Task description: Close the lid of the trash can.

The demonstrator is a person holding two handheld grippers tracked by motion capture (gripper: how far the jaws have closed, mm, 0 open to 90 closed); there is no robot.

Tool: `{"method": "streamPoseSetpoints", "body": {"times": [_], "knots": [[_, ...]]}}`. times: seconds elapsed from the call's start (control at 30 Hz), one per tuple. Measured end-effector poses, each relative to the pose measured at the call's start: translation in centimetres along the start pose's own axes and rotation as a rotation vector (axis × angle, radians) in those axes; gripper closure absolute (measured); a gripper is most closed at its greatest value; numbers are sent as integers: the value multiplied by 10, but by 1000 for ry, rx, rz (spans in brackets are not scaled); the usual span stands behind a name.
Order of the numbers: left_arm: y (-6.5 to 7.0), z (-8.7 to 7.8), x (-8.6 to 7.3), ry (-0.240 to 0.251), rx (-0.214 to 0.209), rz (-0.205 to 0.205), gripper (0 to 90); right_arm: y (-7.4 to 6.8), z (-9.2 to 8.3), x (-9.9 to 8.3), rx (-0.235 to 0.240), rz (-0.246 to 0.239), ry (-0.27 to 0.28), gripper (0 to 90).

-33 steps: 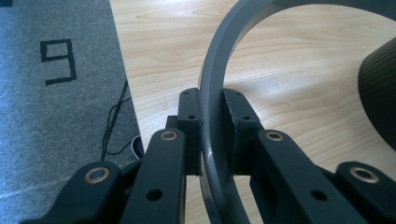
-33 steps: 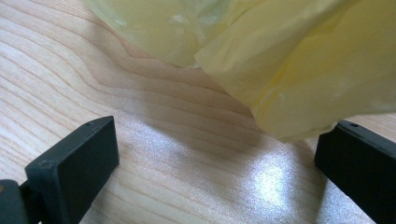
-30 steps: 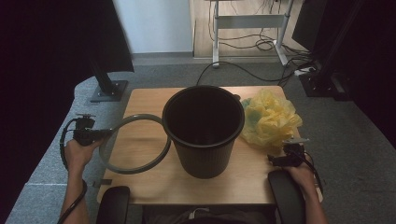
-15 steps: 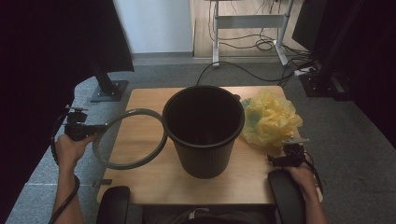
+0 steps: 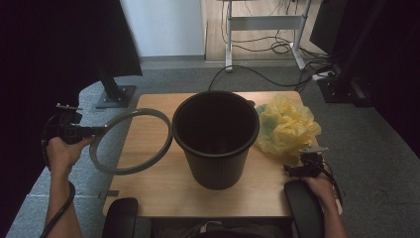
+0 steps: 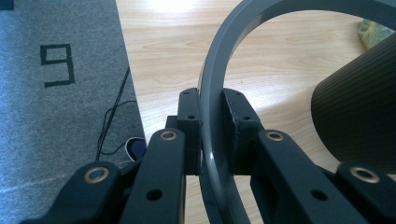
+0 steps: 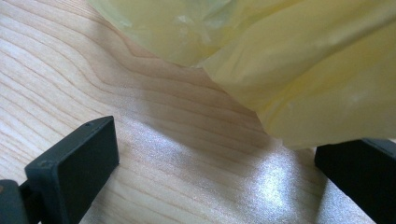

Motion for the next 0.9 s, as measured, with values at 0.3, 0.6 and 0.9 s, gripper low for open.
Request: {"method": "streamPoseSetpoints", "body": {"times": [0.3, 0.6, 0.9], "knots": [[7, -16, 11, 10, -8, 5, 783, 0, 0, 0, 0, -1, 0, 0], [15, -33, 23, 17, -10, 14, 782, 0, 0, 0, 4, -3, 0, 0], [27, -47, 35, 39, -19, 25, 782, -1, 0, 0, 7, -6, 0, 0]]}}
Point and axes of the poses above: each handheld gripper's, and its own axes: z roughly forward along the jaws, x roughly out of its top, y roughly to its right, the point moved 1 cm from there along z, roughly forward along the jaws, and after that the axes turned 9 degrees about -x, right-handed, at the moved point
